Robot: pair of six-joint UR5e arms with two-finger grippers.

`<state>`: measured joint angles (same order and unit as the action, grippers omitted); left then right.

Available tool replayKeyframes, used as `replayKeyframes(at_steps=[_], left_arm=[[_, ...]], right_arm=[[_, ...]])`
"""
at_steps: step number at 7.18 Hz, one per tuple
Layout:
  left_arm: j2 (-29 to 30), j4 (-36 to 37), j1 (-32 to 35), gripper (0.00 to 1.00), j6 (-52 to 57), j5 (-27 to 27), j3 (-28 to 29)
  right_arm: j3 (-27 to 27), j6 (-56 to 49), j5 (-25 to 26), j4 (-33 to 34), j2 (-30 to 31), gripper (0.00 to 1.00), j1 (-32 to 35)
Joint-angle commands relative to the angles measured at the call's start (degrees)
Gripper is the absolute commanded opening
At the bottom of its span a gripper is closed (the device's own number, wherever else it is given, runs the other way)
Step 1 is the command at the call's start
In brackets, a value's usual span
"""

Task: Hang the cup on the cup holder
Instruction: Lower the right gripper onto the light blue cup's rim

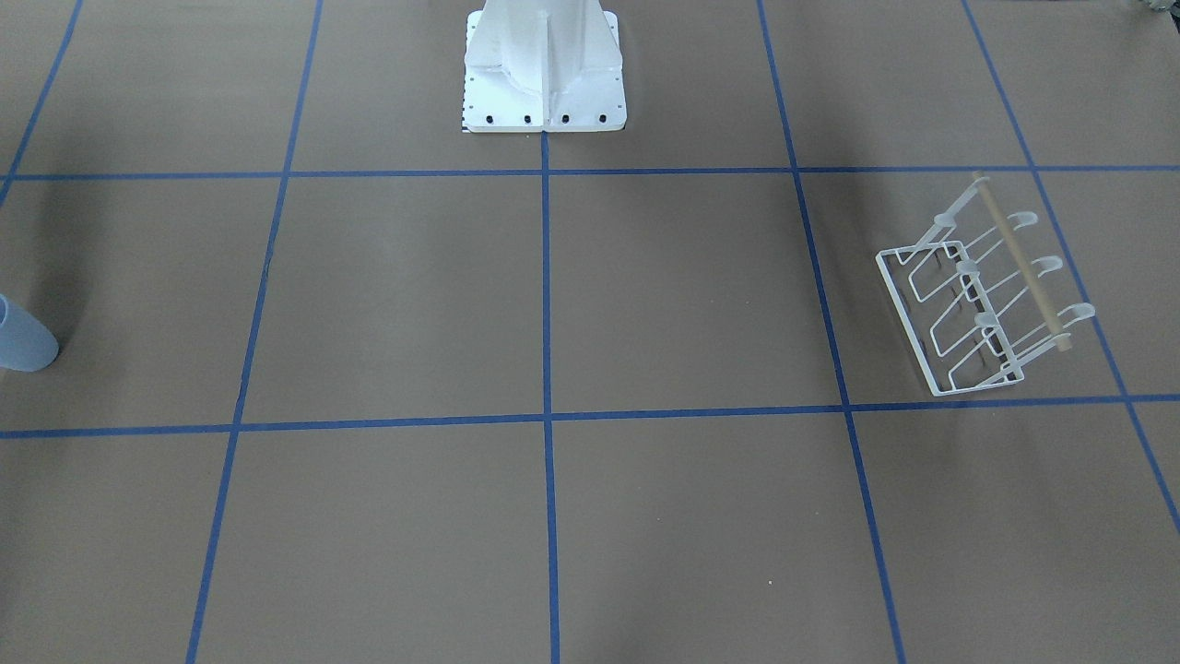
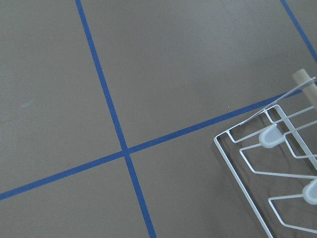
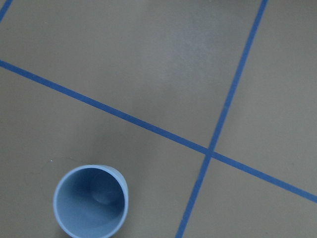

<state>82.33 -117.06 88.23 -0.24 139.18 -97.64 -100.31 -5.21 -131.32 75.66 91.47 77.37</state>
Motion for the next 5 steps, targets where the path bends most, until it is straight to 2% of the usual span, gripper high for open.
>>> replayKeyframes(at_steps=[1,5], left_arm=[[-0.06,-2.29,0.01,0.99,-0.11,0.3,0.26],[-0.07,-2.3,0.01,0.99,-0.02,0.3,0.26]], right_arm=[[0.81,0.37,0.28,-0.6,1.06,1.0,-3.1],[5.38,0.46,0.37,-0.51,0.81,1.0,-2.93]])
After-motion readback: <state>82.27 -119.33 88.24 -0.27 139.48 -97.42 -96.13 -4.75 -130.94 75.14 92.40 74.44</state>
